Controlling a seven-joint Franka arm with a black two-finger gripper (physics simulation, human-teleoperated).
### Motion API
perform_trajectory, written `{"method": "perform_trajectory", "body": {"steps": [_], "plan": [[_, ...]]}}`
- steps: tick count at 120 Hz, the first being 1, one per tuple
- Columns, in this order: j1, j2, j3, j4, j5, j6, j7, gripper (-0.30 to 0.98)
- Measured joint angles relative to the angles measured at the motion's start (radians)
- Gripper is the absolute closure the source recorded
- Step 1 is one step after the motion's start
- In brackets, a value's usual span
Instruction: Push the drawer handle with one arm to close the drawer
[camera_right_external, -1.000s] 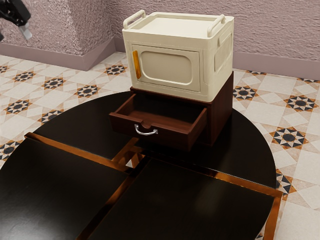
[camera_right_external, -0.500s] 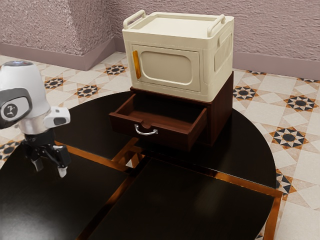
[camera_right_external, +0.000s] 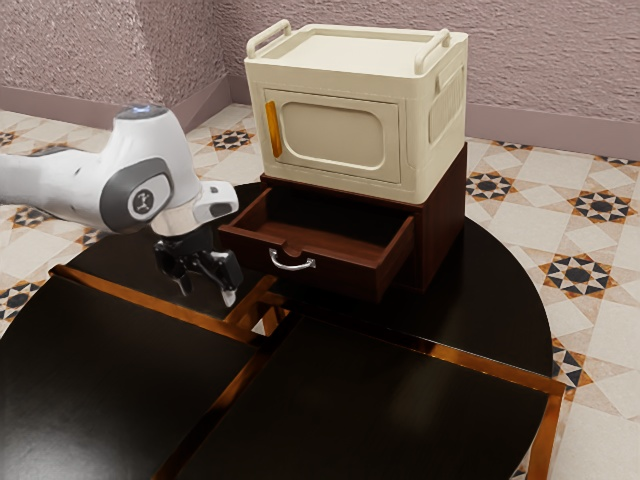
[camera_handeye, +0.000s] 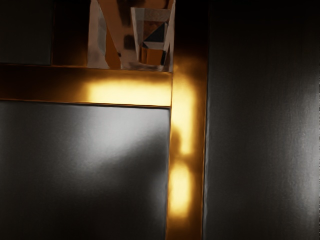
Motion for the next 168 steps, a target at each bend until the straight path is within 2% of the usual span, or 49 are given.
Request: {"method": "perform_trajectory", "body": {"steps": [29, 52, 62, 75, 105, 168], "plan": [[-0.05, 0.115, -0.002, 0.1, -0.051, 0.02, 0.014, 0.06], [-0.031, 0.196, -0.003, 0.181, -0.059, 0.033, 0.028, 0.5], [-0.026, 0.243, -0.008, 0.238, -0.06, 0.036, 0.033, 0.61], [-0.03, 0.293, -0.017, 0.288, -0.063, 0.038, 0.038, 0.69], [-0.016, 0.409, -0.032, 0.438, -0.069, 0.034, 0.057, 0.76], [0.071, 0.548, -0.128, 0.656, -0.068, 0.03, 0.102, 0.79]]}}
